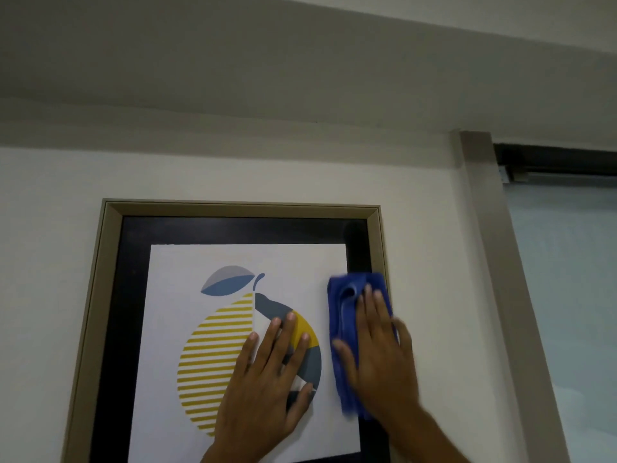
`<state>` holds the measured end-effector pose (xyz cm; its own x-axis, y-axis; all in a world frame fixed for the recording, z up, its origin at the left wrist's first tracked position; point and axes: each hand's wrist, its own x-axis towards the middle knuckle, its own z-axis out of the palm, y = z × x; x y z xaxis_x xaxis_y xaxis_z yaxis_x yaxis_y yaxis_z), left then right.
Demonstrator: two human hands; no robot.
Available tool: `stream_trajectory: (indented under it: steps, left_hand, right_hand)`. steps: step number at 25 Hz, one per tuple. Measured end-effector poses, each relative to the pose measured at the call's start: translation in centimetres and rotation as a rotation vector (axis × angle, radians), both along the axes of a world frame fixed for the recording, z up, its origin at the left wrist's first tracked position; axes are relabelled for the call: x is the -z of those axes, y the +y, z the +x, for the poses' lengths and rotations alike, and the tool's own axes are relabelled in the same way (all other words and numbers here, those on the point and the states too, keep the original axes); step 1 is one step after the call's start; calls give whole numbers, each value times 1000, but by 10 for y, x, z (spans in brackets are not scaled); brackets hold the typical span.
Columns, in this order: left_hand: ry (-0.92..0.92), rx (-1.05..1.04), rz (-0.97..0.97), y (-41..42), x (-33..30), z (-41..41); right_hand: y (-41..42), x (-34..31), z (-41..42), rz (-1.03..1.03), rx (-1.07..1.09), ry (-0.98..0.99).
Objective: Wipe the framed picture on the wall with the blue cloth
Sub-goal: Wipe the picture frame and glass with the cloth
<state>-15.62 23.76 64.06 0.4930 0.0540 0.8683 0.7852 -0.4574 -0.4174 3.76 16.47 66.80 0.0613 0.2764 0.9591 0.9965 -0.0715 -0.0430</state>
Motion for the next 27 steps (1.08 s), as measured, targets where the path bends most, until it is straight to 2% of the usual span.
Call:
stream_trajectory:
  steps: [3, 6, 8, 11, 15, 18, 23, 27]
  left_hand:
    - [-21, 15, -9, 1, 3, -1]
    - [-22, 32, 11, 4, 2, 0]
    - [-20, 43, 13, 7, 4, 1]
    - [-50, 56, -34, 5, 9, 5]
    - [10, 81, -132, -12, 47, 22]
    - [73, 205, -230, -27, 77, 46]
    - [185, 337, -323, -61, 116, 108]
    - [347, 447, -406, -94, 174, 177]
  right_hand:
    - [3, -84, 2, 58, 31, -25]
    - [11, -105, 3, 82, 51, -24]
    - [14, -78, 2, 94, 45, -6]
    - [9, -2, -2, 82, 12, 19]
    - [-13, 106, 12, -66, 69, -144]
    - [-32, 140, 30, -128, 55, -190]
    - [-81, 187, 65, -87, -10, -102]
    - [-144, 256, 121, -179, 113, -48]
